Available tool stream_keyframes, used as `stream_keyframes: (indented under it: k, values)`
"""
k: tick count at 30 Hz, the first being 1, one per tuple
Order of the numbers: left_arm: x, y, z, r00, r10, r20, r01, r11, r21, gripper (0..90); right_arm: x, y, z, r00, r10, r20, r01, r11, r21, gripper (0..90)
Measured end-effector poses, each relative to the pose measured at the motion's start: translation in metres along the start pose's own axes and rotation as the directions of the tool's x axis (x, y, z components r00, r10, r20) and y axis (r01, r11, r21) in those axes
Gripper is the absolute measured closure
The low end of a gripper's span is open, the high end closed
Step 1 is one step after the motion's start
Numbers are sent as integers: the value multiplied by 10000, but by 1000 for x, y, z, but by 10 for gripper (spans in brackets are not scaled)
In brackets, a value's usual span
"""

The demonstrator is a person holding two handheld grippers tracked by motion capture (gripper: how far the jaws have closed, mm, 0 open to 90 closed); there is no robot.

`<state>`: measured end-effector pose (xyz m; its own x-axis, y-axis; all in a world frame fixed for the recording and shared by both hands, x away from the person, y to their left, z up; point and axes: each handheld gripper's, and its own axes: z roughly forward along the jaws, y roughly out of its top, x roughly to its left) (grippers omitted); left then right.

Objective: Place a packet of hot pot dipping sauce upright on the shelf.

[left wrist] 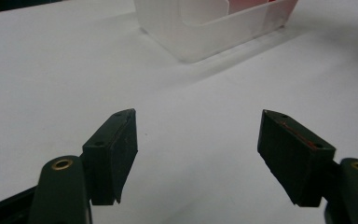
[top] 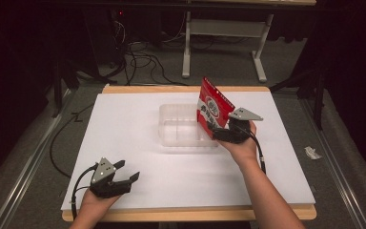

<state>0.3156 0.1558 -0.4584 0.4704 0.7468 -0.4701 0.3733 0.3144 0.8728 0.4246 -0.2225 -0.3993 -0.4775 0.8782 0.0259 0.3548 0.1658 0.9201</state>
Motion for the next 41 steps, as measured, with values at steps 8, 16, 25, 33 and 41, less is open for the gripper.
stream_keyframes:
  k: [8, 16, 25, 33, 41]
  values:
    - [1, 0, 2, 10000, -3, -43, 3, 10000, 40, 283, -3, -2, -15, 9998, -140, -125, 141, 9999, 64, 153]
    - [-1, 2, 9, 9996, -300, 6, 300, 9995, 35, 279, -5, -12, -38, 9994, -304, -165, 308, 9992, 252, 155]
    - [-7, -2, 21, 9991, -344, 237, 339, 9991, 235, 264, -8, -38, -76, 9997, -224, -82, 225, 9995, 212, 155]
    - [-12, -9, 27, 9992, -227, 340, 212, 9988, 434, 255, -6, -78, -110, 9999, -45, -132, 50, 9993, 378, 157]
    - [-12, -13, 32, 9997, -230, 68, 225, 9980, 584, 244, -3, -79, -92, 9967, -644, -496, 675, 9956, 651, 159]
